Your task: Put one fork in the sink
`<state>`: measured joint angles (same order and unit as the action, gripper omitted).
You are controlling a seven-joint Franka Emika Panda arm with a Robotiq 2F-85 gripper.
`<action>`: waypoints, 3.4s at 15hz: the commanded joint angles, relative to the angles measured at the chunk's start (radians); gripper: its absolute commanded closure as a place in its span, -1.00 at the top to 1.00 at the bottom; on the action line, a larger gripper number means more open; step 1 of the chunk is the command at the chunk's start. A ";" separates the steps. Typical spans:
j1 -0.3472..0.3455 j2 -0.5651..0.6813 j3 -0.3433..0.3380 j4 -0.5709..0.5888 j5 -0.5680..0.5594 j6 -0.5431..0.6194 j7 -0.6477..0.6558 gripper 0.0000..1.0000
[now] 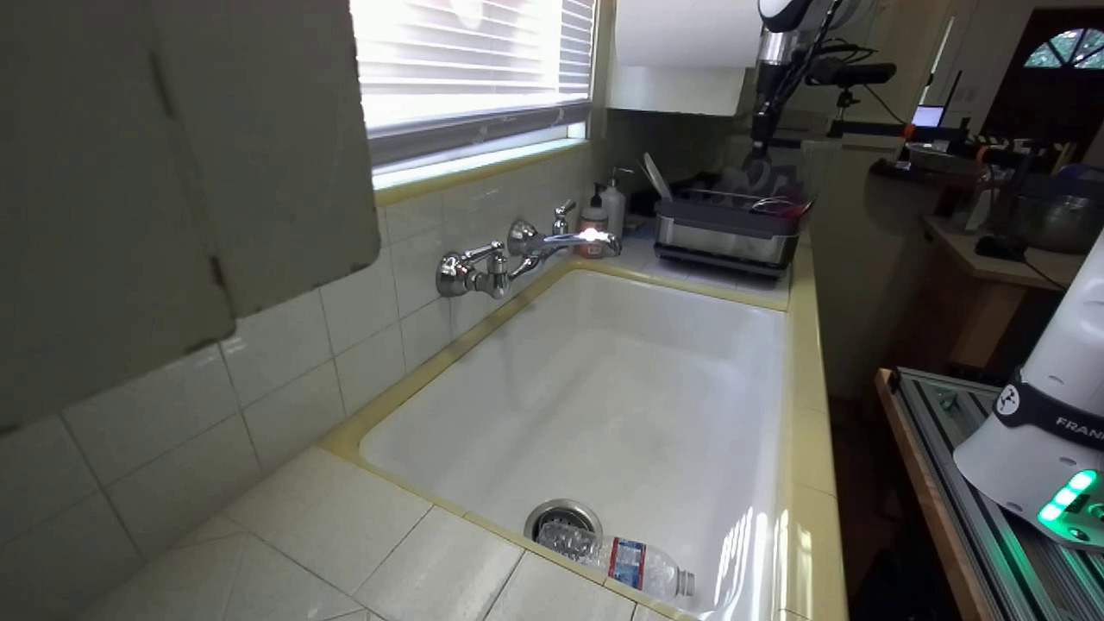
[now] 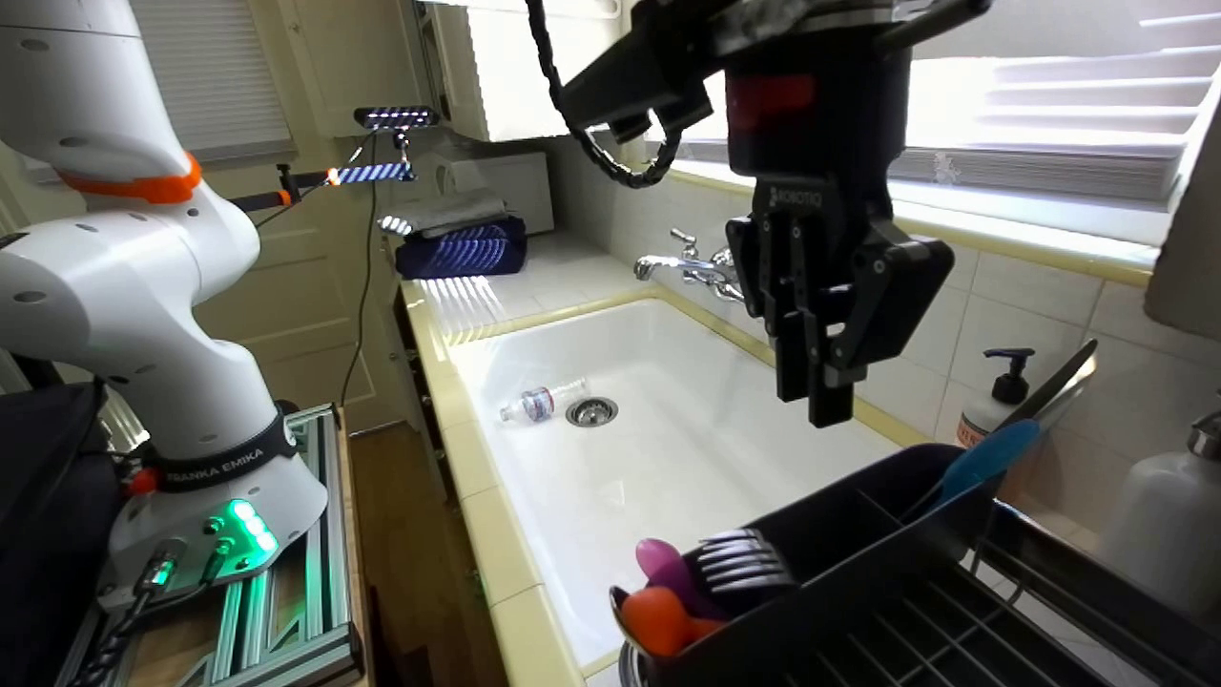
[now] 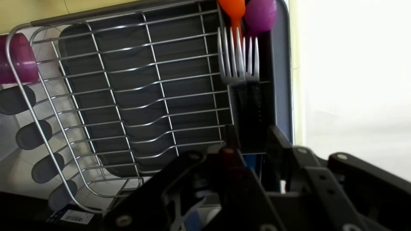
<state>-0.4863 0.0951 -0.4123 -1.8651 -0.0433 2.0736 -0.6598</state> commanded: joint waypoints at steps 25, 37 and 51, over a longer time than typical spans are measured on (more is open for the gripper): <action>-0.155 -0.002 -0.075 -0.219 0.564 0.082 0.303 1.00; -0.151 0.019 -0.060 -0.198 0.567 0.118 0.276 1.00; -0.150 0.041 -0.031 -0.195 0.595 0.155 0.260 1.00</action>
<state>-0.6277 0.1352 -0.4544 -2.0560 0.5299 2.2014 -0.3795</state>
